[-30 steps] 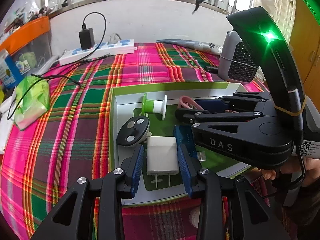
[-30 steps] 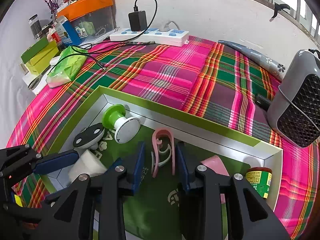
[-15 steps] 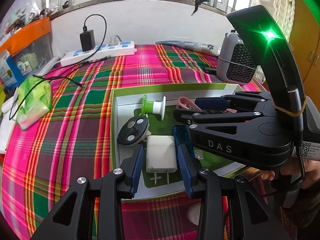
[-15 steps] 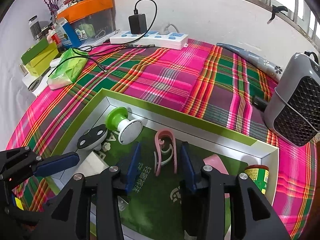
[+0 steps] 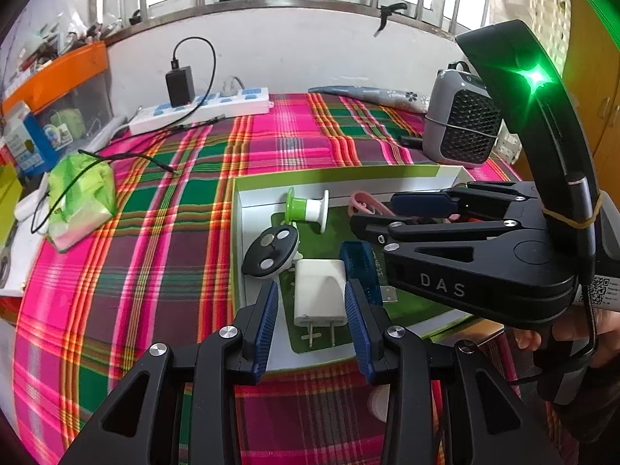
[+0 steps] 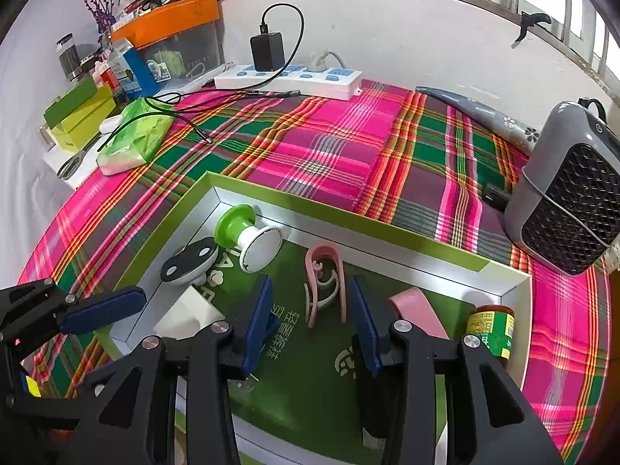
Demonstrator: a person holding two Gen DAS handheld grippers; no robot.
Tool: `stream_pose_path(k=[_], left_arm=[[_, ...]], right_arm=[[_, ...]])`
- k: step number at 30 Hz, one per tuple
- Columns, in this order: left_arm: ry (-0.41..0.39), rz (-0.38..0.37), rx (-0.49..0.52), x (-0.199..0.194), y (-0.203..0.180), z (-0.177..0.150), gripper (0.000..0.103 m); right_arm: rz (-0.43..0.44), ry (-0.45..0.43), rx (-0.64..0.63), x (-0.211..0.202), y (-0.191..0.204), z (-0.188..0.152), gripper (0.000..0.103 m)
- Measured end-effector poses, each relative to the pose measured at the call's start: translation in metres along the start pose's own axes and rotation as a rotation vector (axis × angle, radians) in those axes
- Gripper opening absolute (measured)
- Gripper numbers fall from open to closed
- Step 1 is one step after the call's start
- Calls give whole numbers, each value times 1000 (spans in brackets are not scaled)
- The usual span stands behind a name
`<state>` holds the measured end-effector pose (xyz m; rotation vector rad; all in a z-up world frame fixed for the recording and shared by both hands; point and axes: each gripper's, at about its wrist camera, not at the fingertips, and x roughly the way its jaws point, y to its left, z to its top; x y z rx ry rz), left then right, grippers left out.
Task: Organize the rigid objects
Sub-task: 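Lower the charger and pink clip into the tray and open both tools, then withdraw both tools from the tray toward the remaining loose objects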
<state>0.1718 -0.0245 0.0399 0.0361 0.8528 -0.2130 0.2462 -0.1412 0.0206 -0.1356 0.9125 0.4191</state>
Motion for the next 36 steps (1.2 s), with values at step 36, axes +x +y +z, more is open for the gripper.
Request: stream_pose_path(k=[36], left_arm=[[-5, -91, -27, -39, 0, -42, 35]], right_arm=[[-30, -118, 52, -85, -8, -69, 43]])
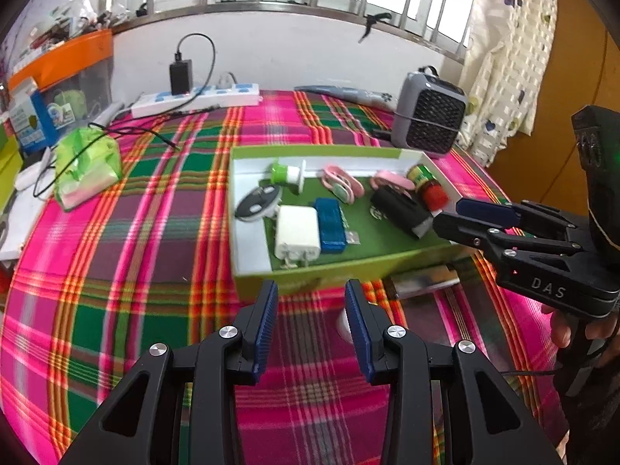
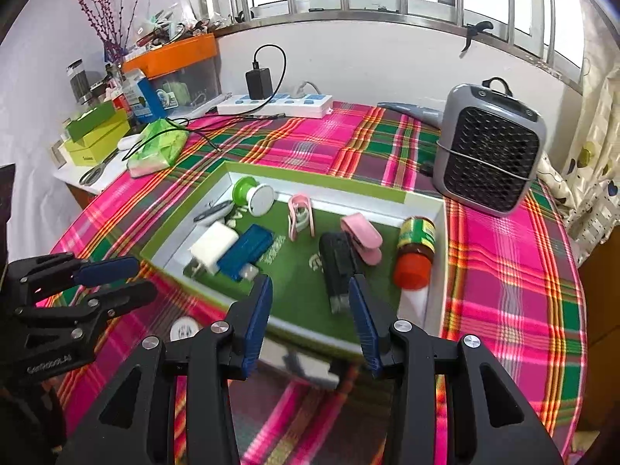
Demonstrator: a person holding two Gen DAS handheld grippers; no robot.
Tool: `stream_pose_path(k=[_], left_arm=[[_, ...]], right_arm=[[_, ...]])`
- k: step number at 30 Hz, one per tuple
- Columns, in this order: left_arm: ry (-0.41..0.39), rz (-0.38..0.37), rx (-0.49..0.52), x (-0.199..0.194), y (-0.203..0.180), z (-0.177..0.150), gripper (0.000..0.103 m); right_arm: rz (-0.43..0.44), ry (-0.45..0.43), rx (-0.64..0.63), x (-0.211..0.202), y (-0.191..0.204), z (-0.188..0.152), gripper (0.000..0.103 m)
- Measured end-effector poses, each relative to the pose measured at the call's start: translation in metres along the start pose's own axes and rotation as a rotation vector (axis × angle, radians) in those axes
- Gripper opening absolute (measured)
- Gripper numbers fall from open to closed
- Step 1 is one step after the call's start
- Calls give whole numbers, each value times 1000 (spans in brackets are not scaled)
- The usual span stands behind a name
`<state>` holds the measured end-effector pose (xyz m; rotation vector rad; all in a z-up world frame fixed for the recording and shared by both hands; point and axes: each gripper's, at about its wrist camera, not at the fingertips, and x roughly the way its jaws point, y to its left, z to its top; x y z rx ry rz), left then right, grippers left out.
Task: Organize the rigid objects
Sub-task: 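Withdraw both tools from the tray toward the remaining loose objects, then grasp the white round container with the left tool while the right tool grasps the silver case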
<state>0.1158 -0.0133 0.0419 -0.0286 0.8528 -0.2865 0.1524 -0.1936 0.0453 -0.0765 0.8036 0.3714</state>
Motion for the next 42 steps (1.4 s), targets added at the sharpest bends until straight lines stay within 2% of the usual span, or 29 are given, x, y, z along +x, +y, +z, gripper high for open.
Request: stream_pose_path(k=[10, 16, 26, 28, 42], left_arm=[[41, -39, 35, 4, -16, -12, 40], [64, -42, 47, 12, -23, -15, 40], [100, -21, 53, 28, -25, -18, 40], [101, -8, 58, 29, -24, -18, 40], [93, 9, 23, 28, -4, -17, 40]], right_arm=[[13, -9, -31, -16, -8, -29, 43], [29, 25, -35, -13, -15, -45, 43], [67, 71, -23, 4, -18, -51, 44], [74, 77, -22, 7, -17, -49, 49], [138, 107, -187, 7, 21, -65, 49]])
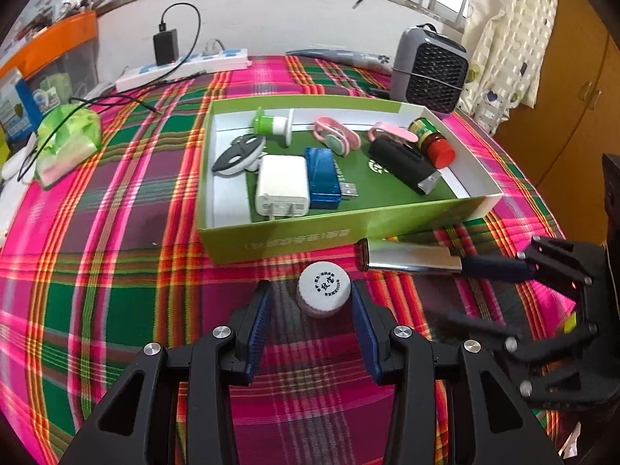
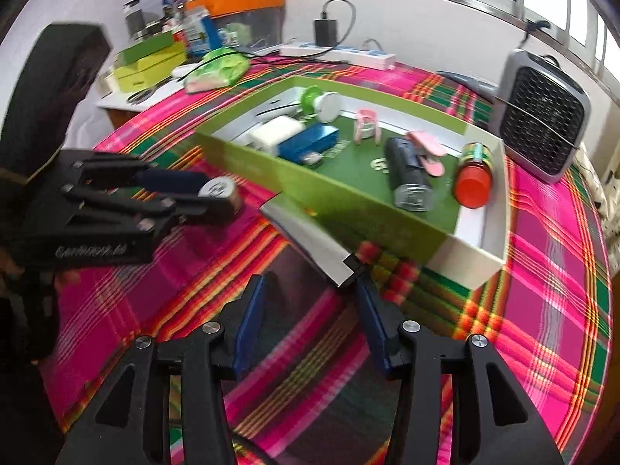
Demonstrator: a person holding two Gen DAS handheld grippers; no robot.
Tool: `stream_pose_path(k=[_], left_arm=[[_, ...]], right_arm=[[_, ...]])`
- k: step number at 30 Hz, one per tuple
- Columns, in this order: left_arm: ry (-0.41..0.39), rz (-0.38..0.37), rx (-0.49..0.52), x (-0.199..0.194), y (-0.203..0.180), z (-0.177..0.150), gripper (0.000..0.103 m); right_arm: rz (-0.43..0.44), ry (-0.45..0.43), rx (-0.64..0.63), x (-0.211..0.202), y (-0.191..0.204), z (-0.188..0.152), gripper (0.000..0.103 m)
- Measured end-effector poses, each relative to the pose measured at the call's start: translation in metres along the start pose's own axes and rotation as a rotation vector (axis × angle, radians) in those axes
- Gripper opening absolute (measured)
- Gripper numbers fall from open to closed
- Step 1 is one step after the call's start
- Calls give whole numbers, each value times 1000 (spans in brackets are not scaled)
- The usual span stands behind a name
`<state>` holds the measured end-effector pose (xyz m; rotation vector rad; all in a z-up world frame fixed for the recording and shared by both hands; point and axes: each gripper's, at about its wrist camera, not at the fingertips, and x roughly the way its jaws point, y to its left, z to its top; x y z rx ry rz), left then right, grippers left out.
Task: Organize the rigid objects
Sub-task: 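Grasp the white round container with the left tool while the right tool grasps the silver case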
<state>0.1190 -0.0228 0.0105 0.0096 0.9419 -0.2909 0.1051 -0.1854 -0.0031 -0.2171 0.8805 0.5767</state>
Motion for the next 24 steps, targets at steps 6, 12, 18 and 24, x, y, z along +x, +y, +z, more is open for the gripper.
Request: stream_pose_path(k=[6, 12, 18, 24], left_arm=[[-3, 7, -8, -1, 6, -1, 40], [-5, 4, -18, -1, 10, 0, 40], [-6, 7, -17, -1, 11, -1, 40], [-9, 7, -24, -1, 15, 0, 40]], right_arm=[[40, 9, -30, 0, 14, 1, 49], [-11, -24, -11, -6, 5, 11, 49], [-18, -3, -37, 8, 7, 23, 49], [-5, 24, -67, 20, 12, 27, 49]])
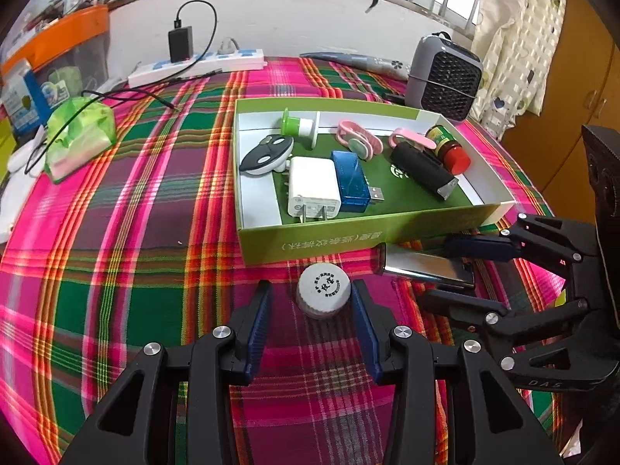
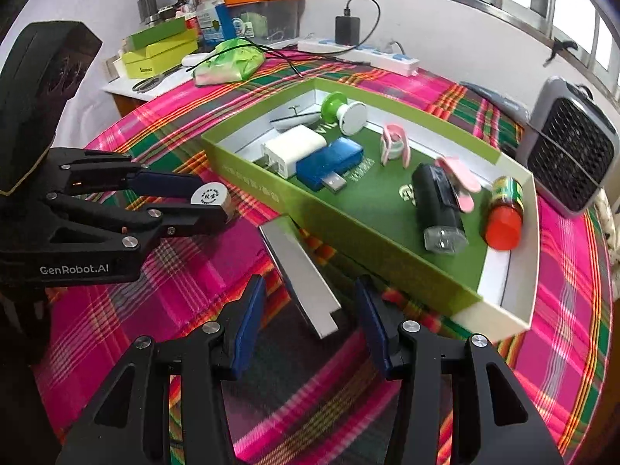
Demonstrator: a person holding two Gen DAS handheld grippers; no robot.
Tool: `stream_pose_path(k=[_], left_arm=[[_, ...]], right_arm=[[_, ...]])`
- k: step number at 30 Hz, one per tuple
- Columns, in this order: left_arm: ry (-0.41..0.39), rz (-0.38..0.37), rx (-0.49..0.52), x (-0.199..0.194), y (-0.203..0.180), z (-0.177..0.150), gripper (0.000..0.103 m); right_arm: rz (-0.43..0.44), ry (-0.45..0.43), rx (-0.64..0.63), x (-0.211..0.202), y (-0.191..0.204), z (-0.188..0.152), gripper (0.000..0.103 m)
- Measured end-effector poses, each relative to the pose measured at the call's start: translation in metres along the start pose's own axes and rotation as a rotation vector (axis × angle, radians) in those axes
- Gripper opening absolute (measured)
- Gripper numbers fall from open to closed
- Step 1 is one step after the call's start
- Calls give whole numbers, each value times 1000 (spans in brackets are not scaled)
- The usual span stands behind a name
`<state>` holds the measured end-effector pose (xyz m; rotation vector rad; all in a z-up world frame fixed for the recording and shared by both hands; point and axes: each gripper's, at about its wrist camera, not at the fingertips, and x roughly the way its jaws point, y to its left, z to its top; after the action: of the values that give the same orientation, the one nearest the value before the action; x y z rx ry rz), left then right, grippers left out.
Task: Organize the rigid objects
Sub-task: 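Grasp the white round container with the left tool while the right tool grasps the silver case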
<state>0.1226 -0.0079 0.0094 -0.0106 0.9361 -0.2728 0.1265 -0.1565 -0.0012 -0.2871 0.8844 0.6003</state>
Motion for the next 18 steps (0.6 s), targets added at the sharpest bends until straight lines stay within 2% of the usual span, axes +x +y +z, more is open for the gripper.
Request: stream_pose_path(k=[9, 15, 18], left_arm=[[-3, 1, -1, 1, 1, 1, 40], [-11, -27, -32, -1, 6, 0, 40], [-12, -25, -31, -1, 6, 0, 40]], right_arm=[[-11, -6, 16, 6, 3, 7, 49], [-34, -11, 29, 5, 6, 6, 49], [-43, -15, 33, 4, 9, 5, 40]])
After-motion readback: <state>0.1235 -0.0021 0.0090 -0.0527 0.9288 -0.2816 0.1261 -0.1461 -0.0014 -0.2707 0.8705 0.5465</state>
